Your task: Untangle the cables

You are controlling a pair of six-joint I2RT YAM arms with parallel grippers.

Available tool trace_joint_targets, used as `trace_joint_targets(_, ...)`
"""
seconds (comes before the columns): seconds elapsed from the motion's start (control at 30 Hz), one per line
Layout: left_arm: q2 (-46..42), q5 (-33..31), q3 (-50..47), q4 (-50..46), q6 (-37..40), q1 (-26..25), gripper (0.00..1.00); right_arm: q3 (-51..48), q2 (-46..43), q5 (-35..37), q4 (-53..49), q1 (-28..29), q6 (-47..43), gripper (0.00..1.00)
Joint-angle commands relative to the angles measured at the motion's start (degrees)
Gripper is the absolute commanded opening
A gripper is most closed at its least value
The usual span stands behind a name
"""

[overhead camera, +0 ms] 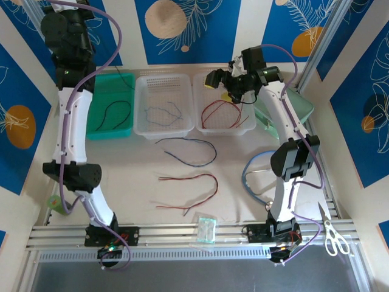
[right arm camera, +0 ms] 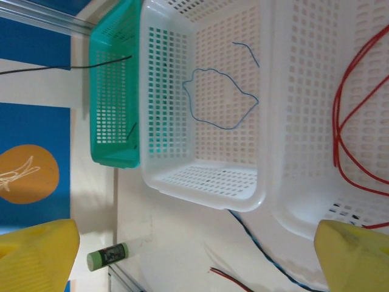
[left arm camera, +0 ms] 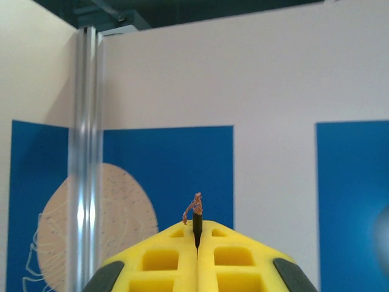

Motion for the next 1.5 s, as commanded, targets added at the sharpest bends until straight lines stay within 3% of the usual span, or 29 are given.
trace_joint_targets(0.0,1.9,-2.5,1.6,3.9,2.6,1.7,0.0,5.3,3.2,-3.5,-3.5,-0.3,0.7,0.99)
trace_joint_targets(0.1,1.6,-2.1,-1.9,0.8,0.0,2.8,0.0,9.6,5.2,-3.7,-5.8,0.1,0.4,0.99)
trace_joint_targets(0.33,-3.3,-1.6,-24.7,-4.9,-6.9,3.8,0.0,9.9,5.1,-5.3,-6.4,2.6,-0.8,0.99)
trace_joint_targets(0.5,-1.7,-0.5,-34.0,-16.1,-19.4,8.1,0.0,7.1,1.3,-6.1,-6.6,3.9,-2.3,0.99)
trace_joint_targets(0.6,2.4,1.4,-32.4,-25.5,-27.3,11.3,0.0,3.7,-1.6,-8.2,-6.4,3.8,-3.3,0.99)
trace_joint_targets(0.7,7.3,3.1,-28.2,-33.0,-30.2,12.7,0.0,-0.7,-4.7,-8.2,-5.2,3.8,-3.9,0.99)
trace_joint_targets(0.87,12.7,9.8,-26.5,-36.8,-32.9,13.4,0.0,-7.1,-8.7,-7.8,-3.0,3.4,-3.4,0.99)
trace_joint_targets(1.0,15.6,10.1,-30.2,-36.2,-34.4,13.3,0.0,-12.2,-12.1,-9.4,0.0,2.9,-2.5,0.99)
trace_joint_targets(1.2,21.4,18.6,-28.1,-38.8,-34.7,13.4,0.0,-16.8,-17.1,-8.7,0.2,1.9,-2.4,0.99)
trace_joint_targets(1.23,22.0,19.8,-27.1,-39.4,-34.7,13.4,0.04,-17.7,-17.9,-8.4,0.3,1.9,-2.4,0.99)
trace_joint_targets(1.3,23.1,20.7,-25.0,-41.3,-34.9,13.5,0.46,-19.5,-19.4,-7.6,0.6,1.8,-2.0,0.99)
trace_joint_targets(1.37,22.9,20.5,-23.6,-42.4,-35.2,13.5,0.75,-21.4,-20.9,-6.5,0.9,1.7,-1.7,0.99)
trace_joint_targets(1.47,19.9,16.0,-23.3,-42.6,-33.4,12.5,0.95,-24.1,-23.0,-5.3,1.5,1.7,-1.3,0.99)
